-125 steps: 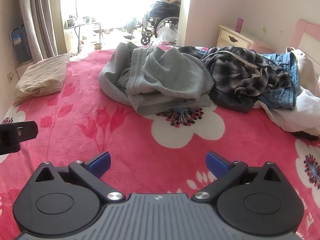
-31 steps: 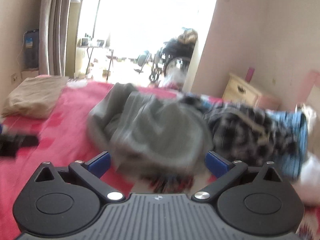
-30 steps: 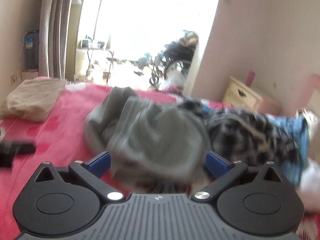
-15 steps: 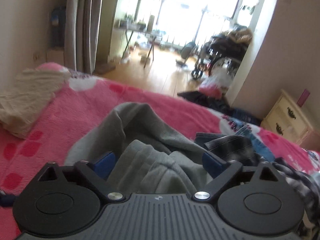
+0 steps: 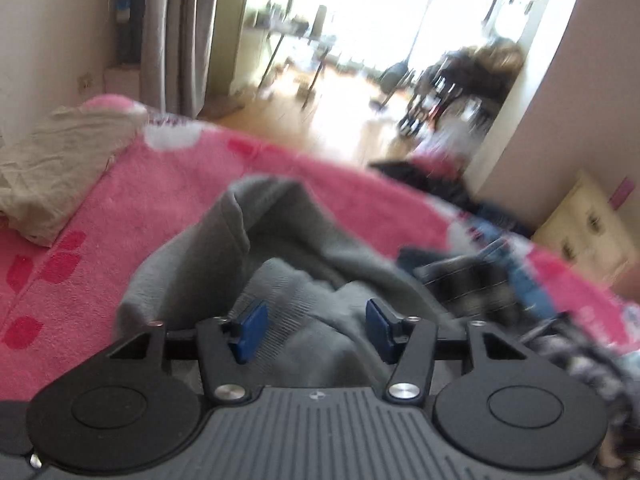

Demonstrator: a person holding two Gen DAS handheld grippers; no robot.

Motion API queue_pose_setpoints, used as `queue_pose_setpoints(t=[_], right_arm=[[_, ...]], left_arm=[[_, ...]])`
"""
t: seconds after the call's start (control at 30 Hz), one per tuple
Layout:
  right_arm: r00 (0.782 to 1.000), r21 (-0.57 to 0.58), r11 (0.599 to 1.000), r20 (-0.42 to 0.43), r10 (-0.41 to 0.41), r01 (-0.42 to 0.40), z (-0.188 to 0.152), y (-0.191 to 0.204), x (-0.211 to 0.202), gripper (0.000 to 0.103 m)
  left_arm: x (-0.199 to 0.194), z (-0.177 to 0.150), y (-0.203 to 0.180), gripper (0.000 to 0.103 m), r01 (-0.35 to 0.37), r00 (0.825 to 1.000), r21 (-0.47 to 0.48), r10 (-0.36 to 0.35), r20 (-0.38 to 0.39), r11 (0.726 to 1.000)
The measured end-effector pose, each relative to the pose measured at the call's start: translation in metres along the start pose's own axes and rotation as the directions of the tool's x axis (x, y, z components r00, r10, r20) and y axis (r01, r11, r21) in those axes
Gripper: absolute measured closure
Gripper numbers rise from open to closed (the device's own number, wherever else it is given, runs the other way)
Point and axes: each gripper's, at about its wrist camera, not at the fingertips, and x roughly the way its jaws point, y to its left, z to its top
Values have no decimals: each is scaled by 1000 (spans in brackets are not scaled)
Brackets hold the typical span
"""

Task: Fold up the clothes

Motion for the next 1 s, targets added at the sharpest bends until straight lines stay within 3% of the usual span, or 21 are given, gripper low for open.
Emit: queue_pose_setpoints(t=[0.07, 0.13, 0.2, 0.3, 0.37, 0.43, 0.53, 0.57, 0.6, 0.63, 0.67, 0.7, 0.8, 0.9, 1.0], right_arm=[[995, 24, 1000, 99, 1, -3, -14, -3, -35, 28], [982, 43, 999, 187, 11, -20, -36, -5, -70, 28], [975, 3, 1000, 221, 20, -21, -60, 1, -93, 28], [970, -195, 981, 241, 26, 22, -102, 30, -109, 28], [970, -352, 934, 239, 31, 57, -127, 54, -109, 28], [973, -496, 863, 228, 22, 97, -149, 78, -101, 28], [972, -625, 755, 224, -70, 198, -166, 102, -75, 32], [968, -653, 720, 227, -110, 235, -170, 106, -65, 44], [961, -652, 710, 234, -147, 267, -171, 107, -60, 50], [960, -627, 730, 228, -160, 271, -168, 104, -60, 57], [959, -602, 750, 222, -173, 275, -165, 101, -59, 75], [960, -554, 789, 220, -171, 267, -160, 95, -66, 83], [951, -418, 866, 251, -179, 273, -146, 77, -87, 97], [931, -222, 931, 291, -221, 290, -132, 43, -110, 103], [922, 108, 963, 279, -270, 249, -123, -20, -133, 103]], left_arm=[[-11, -5, 4, 29, 12, 1000, 0, -12, 9, 1000], [-26, -11, 10, 24, 23, 999, -1, -23, 24, 1000], [-40, -18, 21, 22, 9, 999, 21, -10, 40, 1000], [-52, -23, 36, 22, -44, 998, 46, 42, 46, 998], [-62, -27, 45, 22, -83, 996, 54, 80, 49, 995], [-69, -30, 50, 22, -115, 992, 57, 112, 52, 992], [-67, -27, 53, 22, -143, 988, 56, 139, 61, 988], [-65, -27, 50, 22, -151, 987, 68, 147, 70, 986], [-62, -27, 48, 21, -160, 985, 80, 154, 79, 984], [-60, -28, 45, 19, -168, 983, 92, 160, 89, 981], [-58, -28, 43, 19, -176, 981, 104, 166, 98, 979], [-57, -29, 40, 19, -180, 980, 116, 169, 102, 977], [-52, -28, 35, 18, -180, 980, 140, 166, 107, 974], [-48, -25, 31, 18, -179, 980, 139, 164, 117, 974], [-46, -21, 28, 16, -178, 977, 132, 159, 144, 975]])
